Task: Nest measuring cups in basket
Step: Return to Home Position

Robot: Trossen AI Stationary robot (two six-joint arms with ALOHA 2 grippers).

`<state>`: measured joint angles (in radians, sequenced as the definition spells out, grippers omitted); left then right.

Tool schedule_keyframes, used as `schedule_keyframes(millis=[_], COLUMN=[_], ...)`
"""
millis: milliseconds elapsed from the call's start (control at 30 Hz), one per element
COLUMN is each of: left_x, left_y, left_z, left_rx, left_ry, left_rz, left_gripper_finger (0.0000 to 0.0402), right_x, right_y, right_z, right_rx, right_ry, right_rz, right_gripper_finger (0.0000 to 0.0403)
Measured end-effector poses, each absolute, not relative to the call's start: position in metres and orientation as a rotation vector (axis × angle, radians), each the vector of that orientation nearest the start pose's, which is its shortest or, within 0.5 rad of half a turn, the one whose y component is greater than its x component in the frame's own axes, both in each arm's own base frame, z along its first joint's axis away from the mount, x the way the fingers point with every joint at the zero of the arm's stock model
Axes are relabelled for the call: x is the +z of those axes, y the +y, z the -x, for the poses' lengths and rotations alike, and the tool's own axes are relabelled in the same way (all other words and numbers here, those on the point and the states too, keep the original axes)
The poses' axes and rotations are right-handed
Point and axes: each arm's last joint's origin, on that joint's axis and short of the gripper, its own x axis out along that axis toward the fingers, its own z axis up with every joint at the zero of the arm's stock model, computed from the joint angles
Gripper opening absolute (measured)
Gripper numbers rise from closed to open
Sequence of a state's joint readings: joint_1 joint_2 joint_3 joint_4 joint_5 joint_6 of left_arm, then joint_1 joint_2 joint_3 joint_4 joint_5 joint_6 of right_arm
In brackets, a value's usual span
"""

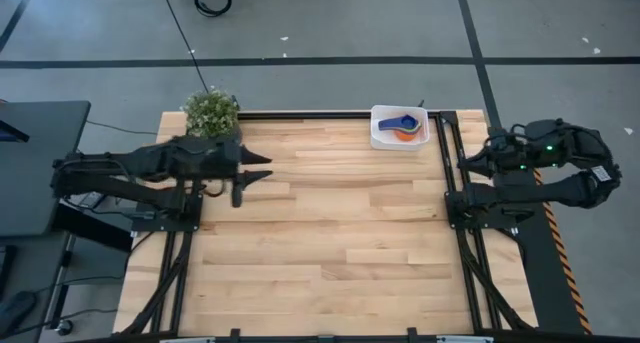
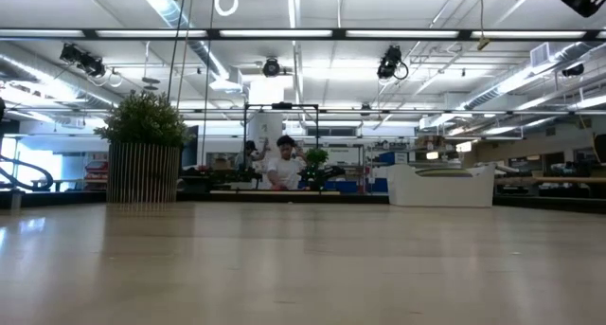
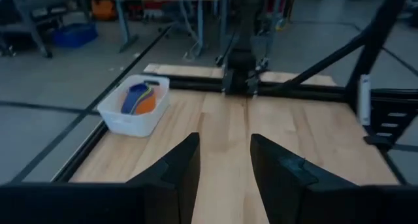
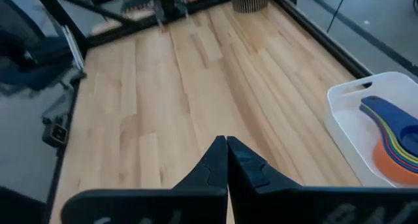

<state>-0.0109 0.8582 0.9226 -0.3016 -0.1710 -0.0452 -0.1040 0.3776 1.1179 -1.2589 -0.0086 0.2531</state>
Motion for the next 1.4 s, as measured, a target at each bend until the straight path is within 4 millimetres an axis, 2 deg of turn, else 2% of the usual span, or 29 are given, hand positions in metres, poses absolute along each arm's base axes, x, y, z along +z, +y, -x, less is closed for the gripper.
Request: schedule_keyframes(millis=[300,500,667,867,1000,1233,1400], left_x=[0.368,0.369,0.367,0.334,0.314,0.272,0.249], left_y=[-0.008,-0.011,-0.007,-0.004,-0.003,-0.007,-0.009], left_z=[-0.121,-0.094,-0.074,-0.057,-0.051,-0.053,-0.062], left_rx=[0.074,0.015,0.051,0.054,0.025,-0.096,-0.105], left_ry=[0.198,0.18,0.164,0.121,0.01,-0.054,-0.05], left_rz=[0.055,0.04,0.037,0.081,0.082,0.048,0.045], left_gripper_finger=[0.0142,0.0142,0.0142,0.0142,0.0142,0.0142,0.0142], right_x=[0.356,0.348,0.342,0.336,0.335,0.341,0.344], right_y=[0.005,0.006,0.007,0.008,0.009,0.013,0.019], right_z=[0.039,0.062,0.076,0.089,0.094,0.089,0.087], right_rx=[-0.146,-0.186,-0.187,-0.186,-0.183,-0.131,-0.083], right_ry=[0.354,0.28,0.232,0.172,0.136,0.09,0.067], right_rz=[-0.279,-0.265,-0.233,-0.279,-0.3,-0.227,-0.154], right_gripper_finger=[0.0,0.0,0.0005,0.0011,0.001,0.0012,0.001])
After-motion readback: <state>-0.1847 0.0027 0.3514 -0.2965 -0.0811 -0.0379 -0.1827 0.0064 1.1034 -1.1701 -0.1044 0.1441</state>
